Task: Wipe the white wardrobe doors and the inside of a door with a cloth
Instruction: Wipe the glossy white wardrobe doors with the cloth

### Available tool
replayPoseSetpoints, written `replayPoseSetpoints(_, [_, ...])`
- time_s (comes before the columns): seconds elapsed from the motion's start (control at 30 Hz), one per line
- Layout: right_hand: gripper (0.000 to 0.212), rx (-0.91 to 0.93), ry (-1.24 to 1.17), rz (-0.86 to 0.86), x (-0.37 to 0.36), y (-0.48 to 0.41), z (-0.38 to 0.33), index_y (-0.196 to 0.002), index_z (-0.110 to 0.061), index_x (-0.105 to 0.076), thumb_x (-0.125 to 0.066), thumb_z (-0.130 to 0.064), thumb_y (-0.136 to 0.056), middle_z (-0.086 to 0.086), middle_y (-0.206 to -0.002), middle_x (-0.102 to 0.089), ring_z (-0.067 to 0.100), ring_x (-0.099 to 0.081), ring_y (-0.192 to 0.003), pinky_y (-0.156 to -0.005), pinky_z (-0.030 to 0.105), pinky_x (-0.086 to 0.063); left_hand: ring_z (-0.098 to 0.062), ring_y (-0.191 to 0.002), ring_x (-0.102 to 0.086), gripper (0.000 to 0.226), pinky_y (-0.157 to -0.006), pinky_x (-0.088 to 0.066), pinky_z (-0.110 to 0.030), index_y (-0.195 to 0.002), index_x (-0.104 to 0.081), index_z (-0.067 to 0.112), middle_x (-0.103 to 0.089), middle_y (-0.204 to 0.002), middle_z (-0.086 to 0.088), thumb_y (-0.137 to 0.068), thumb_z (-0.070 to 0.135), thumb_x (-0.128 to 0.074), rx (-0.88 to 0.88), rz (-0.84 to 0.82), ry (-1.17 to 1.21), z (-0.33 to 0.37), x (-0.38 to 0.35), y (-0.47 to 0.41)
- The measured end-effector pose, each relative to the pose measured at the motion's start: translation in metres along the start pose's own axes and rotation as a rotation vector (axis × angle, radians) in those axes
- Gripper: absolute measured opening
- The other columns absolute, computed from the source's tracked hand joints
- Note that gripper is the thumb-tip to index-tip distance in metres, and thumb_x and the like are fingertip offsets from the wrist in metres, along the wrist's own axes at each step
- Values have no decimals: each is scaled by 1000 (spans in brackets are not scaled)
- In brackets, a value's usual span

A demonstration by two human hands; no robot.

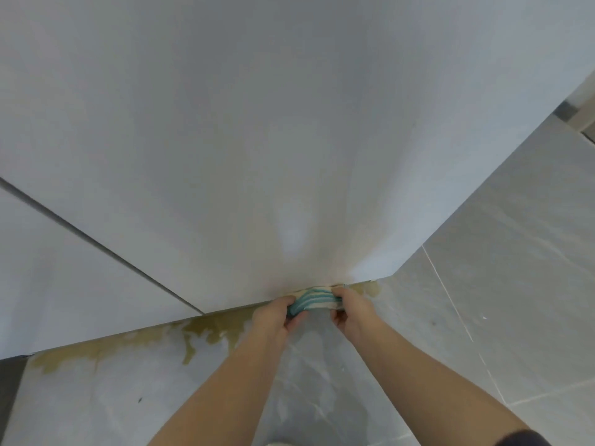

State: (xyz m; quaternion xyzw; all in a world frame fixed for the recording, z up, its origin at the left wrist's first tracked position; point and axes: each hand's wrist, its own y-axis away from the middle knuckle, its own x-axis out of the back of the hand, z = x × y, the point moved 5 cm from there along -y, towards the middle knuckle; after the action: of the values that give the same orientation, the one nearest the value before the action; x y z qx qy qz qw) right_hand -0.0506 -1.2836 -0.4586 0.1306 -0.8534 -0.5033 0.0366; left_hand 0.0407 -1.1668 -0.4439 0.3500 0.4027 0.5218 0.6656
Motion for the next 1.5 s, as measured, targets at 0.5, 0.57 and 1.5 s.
replayPoseSetpoints(0.5, [9,87,-125,-247,-11,156,-81,-81,-8,-60,-63,-6,-88,6,-62,-57,11,-49,-42,-35,14,-37,-18,-53,-69,10,-47,-55,-21,-83,-64,-4,-68,-81,-18,-91,2,-61,-265,-197,97,71,-16,152])
replayPoseSetpoints(0.57, [8,96,-136,-290,-12,177,-93,-81,-10,-60,-63,-7,-89,5,-59,-57,10,-49,-41,-35,13,-38,-18,-55,-70,10,-49,-56,-21,-83,-65,-3,-70,-75,-16,-91,3,-62,-300,-226,94,80,-19,173])
replayPoseSetpoints(1.5, [15,646,-160,-973,-3,356,-197,-98,-21,-60,-58,-18,-83,-5,-86,-61,6,-51,-67,-48,15,-40,-15,-87,-70,14,-73,-58,-23,-102,-66,5,-71,-95,-7,-96,12,-56,-911,-567,-41,146,-59,375])
